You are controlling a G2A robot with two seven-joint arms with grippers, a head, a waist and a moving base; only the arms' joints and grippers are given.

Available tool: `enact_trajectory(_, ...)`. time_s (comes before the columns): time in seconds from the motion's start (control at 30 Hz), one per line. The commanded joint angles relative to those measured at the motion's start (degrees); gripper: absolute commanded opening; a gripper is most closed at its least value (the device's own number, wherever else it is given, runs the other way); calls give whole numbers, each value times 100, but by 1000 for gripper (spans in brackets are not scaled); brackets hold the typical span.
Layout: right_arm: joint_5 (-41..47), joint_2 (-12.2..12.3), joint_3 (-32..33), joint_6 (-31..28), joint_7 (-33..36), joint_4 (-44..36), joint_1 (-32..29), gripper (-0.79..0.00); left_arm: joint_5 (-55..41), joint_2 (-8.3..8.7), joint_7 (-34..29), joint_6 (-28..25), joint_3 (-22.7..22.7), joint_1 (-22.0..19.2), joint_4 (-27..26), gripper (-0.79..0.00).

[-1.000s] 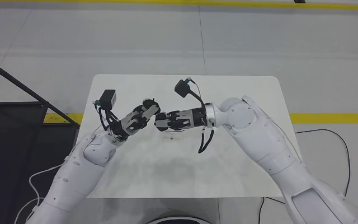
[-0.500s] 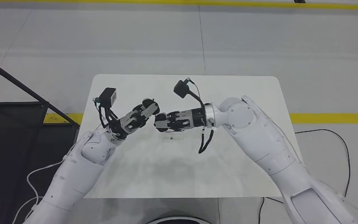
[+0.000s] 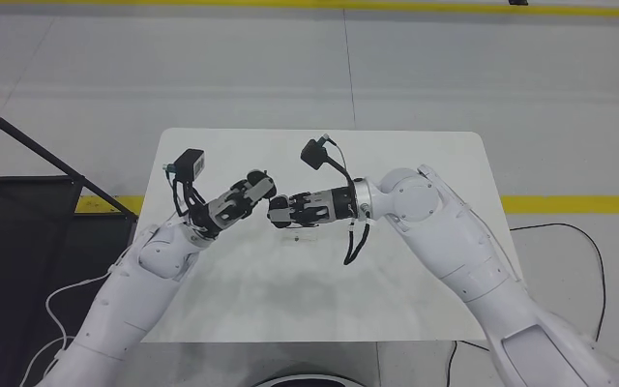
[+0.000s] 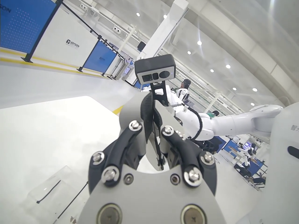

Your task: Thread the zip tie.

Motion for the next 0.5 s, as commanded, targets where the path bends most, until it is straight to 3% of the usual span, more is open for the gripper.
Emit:
enact_trajectory(0.0,4,-5,4,9,12,1,-1,-785,-18,-5,-24,0,-11,1,2,-720)
enact_trajectory(0.13,-12,-20,4,18,20,5,3,-785,-47,-18,-60,0,-35,6,6,-785)
enact_trajectory(0.47,-13,-52,15,43,69,51,12,-785,-124,-50,-165,0,-85,5,31,-785)
